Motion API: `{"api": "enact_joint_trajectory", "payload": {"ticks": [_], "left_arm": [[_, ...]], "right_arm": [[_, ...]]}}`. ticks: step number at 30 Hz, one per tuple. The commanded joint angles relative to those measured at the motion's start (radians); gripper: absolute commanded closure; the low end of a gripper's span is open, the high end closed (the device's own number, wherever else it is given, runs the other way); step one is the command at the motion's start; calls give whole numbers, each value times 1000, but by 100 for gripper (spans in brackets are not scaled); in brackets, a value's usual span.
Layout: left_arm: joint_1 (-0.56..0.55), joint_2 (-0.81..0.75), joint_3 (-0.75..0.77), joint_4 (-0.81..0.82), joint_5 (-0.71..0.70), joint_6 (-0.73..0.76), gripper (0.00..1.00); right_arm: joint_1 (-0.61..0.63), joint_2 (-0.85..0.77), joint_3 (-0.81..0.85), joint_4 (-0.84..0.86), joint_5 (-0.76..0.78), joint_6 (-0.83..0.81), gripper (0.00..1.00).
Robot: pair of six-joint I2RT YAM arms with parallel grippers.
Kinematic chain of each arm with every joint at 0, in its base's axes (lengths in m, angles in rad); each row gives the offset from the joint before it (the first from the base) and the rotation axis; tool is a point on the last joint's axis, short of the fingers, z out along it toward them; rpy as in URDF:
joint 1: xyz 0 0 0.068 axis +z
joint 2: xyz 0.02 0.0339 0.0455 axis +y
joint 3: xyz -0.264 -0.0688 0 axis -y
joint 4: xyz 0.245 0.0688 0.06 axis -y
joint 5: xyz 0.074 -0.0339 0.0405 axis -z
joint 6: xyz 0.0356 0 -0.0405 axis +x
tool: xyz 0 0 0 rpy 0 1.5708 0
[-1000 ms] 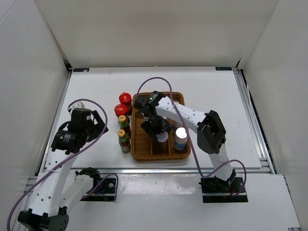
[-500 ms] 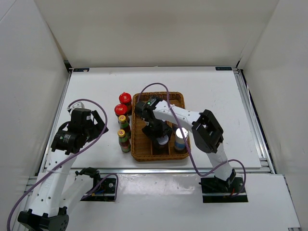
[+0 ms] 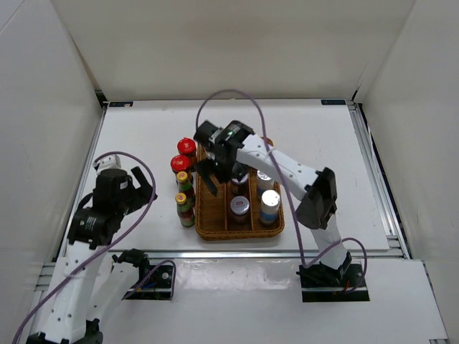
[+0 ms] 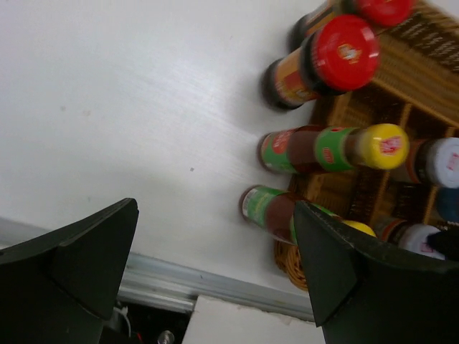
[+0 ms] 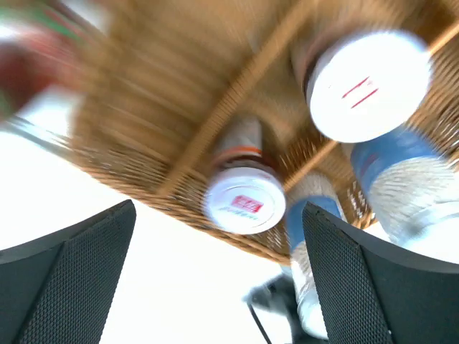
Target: Organize the condiment bottles
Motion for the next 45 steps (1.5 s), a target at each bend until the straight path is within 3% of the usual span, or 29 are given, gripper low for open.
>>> {"api": "enact_joint_trajectory", "payload": {"ticks": [1, 4, 10, 14, 15, 19, 23, 31, 37, 45], "left_arm": [[-5, -94, 63, 111, 50, 176, 0], [-5, -146, 38, 200, 215, 247, 0], [-5, -147, -90, 281, 489, 198, 0], [-5, -44, -99, 310, 586, 195, 0], [-5, -23, -87, 310, 600, 228, 4], [-5, -10, -65, 310, 555, 270, 4], [-17, 36, -65, 310, 675, 293, 4], [-187, 201, -21, 297, 575, 339, 2], [-290, 222, -21, 266, 385, 290, 4], [-302, 202, -30, 244, 209, 253, 21]], "right_arm": [[-7, -153, 246, -213, -8, 56, 0], [-80, -165, 437, -222, -35, 56, 0], [-309, -108, 666, -290, -213, 9, 0], [-398, -99, 677, -290, -288, -33, 0], [-410, -108, 677, -290, -302, -42, 0], [-490, -108, 656, -290, -374, -51, 0], [-528, -98, 656, -290, -425, -51, 0], [-599, -88, 627, -290, -542, -51, 0], [-622, -98, 567, -290, -569, -51, 0], [-622, -119, 515, -290, -578, -51, 0]]}}
